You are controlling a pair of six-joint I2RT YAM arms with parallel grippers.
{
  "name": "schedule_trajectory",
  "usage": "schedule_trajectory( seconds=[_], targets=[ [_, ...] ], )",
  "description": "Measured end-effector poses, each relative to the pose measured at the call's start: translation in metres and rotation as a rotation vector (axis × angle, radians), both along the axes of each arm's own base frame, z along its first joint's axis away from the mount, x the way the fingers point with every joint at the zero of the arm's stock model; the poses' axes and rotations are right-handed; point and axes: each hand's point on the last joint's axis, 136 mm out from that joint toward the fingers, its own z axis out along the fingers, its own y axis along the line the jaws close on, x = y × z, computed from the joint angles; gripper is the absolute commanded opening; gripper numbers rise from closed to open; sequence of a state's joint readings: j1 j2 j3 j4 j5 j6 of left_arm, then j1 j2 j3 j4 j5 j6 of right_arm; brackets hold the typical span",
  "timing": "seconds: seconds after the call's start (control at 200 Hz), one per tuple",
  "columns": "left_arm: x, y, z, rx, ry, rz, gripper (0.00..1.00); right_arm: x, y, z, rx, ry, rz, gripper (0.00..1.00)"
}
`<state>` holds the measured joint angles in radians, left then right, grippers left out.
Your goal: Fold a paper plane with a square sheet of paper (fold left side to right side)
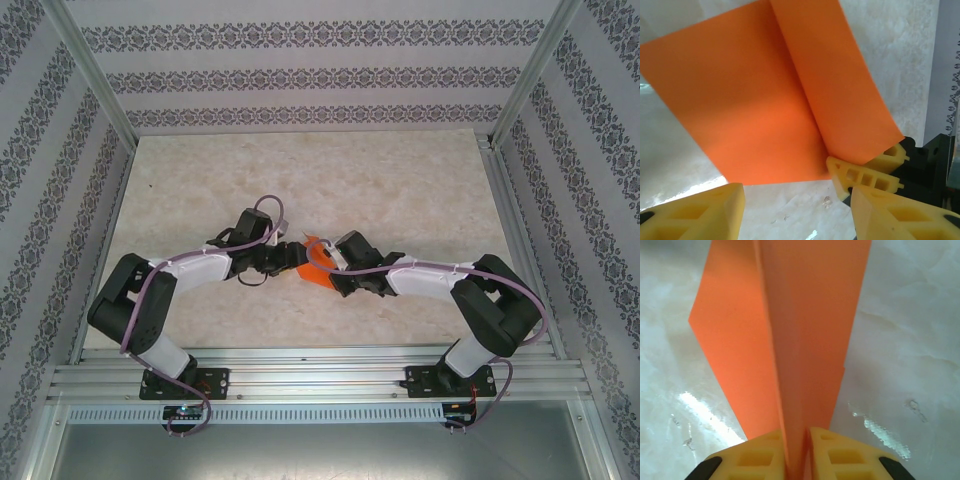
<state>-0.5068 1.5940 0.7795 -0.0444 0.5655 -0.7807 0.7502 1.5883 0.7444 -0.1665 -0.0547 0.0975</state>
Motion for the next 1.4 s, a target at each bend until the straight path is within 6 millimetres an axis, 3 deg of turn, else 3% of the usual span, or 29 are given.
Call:
schedule_trajectory(
  seconds=[0.235,0.984,1.399],
  targets=[
    [-0.002,-0.015,-0.007,-0.012,0.014,-0.023,0.52,-0.002,0.003,0.001,0.019,0.014,0.007,0.19],
    [0.003,-0.034,-0.014,-0.027,0.023,-0.047,0.52,-0.008,0.009,-0.01,0.033,0.067,0.023,0.16],
    [0.01,-0.037,-0.038,0.007,0.073,-0.031,0.46,-0.009,0.01,-0.011,0.046,0.083,0.021,0.17]
  ],
)
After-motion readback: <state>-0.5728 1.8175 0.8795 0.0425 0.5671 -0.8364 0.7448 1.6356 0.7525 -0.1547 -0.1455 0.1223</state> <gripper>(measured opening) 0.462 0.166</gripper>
